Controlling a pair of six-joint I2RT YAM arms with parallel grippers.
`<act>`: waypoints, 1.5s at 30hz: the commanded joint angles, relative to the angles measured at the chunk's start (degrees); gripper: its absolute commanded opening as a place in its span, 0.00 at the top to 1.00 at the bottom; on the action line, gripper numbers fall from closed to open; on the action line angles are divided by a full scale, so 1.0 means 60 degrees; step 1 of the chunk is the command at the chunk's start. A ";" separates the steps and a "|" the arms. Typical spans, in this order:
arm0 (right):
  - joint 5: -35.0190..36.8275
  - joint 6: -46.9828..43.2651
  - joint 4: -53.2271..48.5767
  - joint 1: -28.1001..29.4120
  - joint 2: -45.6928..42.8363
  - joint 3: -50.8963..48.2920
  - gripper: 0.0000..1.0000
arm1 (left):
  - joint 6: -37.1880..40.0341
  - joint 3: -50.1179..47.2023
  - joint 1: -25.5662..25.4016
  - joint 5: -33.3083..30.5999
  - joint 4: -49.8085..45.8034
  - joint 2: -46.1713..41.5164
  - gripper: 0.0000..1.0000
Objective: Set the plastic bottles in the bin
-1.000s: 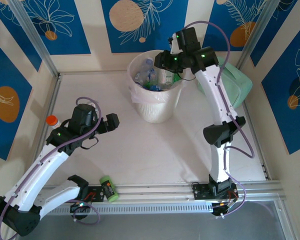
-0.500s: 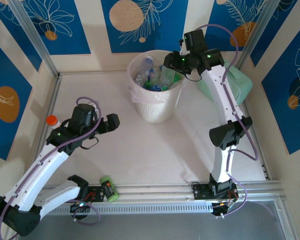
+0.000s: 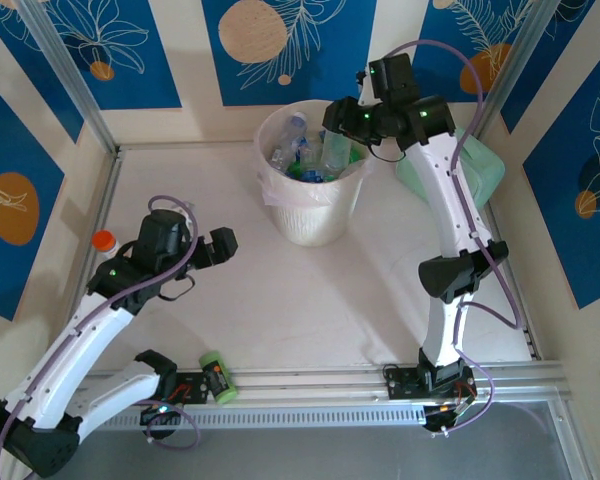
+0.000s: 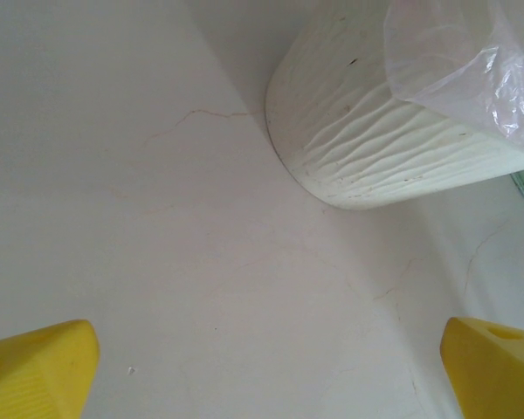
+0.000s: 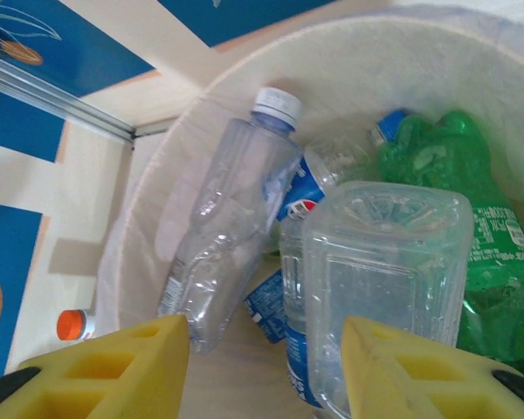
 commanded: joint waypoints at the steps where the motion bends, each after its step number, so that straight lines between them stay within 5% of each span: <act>1: -0.0034 -0.0088 0.0218 -0.0067 0.0349 -0.0369 0.52 | 0.0072 0.0030 0.0138 0.0098 -0.0198 -0.0158 0.00; 11: -0.0099 -0.0108 0.0007 -0.0024 0.0741 0.0268 0.54 | 0.0081 -0.0171 0.0156 0.0163 -0.0124 -0.0196 0.00; 17: -0.0126 -0.0159 -0.0538 0.0003 0.0279 0.1525 0.43 | 0.0200 0.0021 0.0168 0.0153 -0.0063 -0.0144 0.00; 21: 0.0234 -0.0214 -0.0366 -0.0001 -0.0932 0.0724 0.32 | 0.0677 0.0334 0.0182 -0.0044 0.0021 -0.0200 0.00; 24: 0.0617 -0.0337 0.0111 0.0021 -0.2247 -0.1070 0.26 | 0.1216 0.0684 0.0197 -0.0676 0.0007 -0.0200 0.00; 28: 0.2066 -0.0741 0.1700 0.0310 -0.5081 -0.5166 0.17 | 0.2122 0.0592 0.0197 -0.3320 0.0424 -0.0446 0.00; 32: 0.3686 -0.1011 0.3521 0.0286 -0.7970 -0.9707 0.01 | 0.3990 -0.0846 0.0215 -0.5281 0.2399 -0.0719 0.00; 35: 0.5014 -0.0939 0.4658 0.0002 -0.9895 -1.3139 0.01 | 0.4969 -0.2915 0.0262 -0.7031 0.5022 -0.0801 0.00; 37: 0.5856 -0.1387 0.6018 -0.0180 -1.1163 -1.5759 0.09 | 0.6011 -0.4526 0.0402 -0.7306 0.7669 -0.0818 0.00; 39: 0.6191 -0.2122 0.7578 -0.0415 -1.2194 -1.7644 0.01 | 0.6374 -0.5719 0.0669 -0.7240 0.9926 -0.0690 0.00; 45: 0.7355 -0.1935 1.0338 -0.1599 -1.1585 -1.9735 0.01 | 0.5537 -0.6216 0.2433 -0.6162 1.1204 0.1455 0.00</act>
